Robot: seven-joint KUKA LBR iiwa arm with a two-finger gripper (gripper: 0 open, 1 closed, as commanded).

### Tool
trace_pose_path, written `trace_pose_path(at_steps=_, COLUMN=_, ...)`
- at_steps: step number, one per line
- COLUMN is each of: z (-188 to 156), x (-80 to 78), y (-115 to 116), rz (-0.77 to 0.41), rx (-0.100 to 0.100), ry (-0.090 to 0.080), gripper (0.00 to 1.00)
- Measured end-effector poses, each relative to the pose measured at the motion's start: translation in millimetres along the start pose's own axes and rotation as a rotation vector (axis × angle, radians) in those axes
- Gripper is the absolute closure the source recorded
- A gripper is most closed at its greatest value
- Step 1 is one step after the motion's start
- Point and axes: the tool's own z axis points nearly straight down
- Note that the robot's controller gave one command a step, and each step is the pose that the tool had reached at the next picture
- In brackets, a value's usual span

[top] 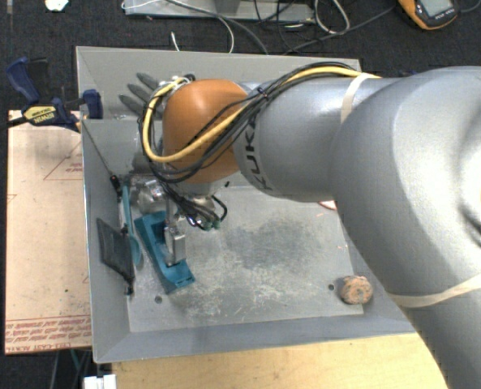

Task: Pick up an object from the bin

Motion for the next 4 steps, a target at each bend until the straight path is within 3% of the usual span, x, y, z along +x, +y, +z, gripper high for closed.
trace_pose_path(at_steps=1, z=11.8, x=14.4, y=3.0, rz=-0.037, rx=0.004, ry=0.021, gripper=0.00)
trace_pose_path(at_steps=2, z=14.5, x=0.8, y=17.4, rz=-0.468, rx=-0.001, ry=0.004, gripper=1.00)
trace_pose_path(at_steps=3, z=14.3, x=0.8, y=17.4, rz=-0.469, rx=-0.001, ry=0.003, gripper=1.00)
trace_pose_path(at_steps=4, z=-45.5, x=4.3, y=14.5, rz=-0.505, rx=-0.004, ry=0.013, gripper=1.00)
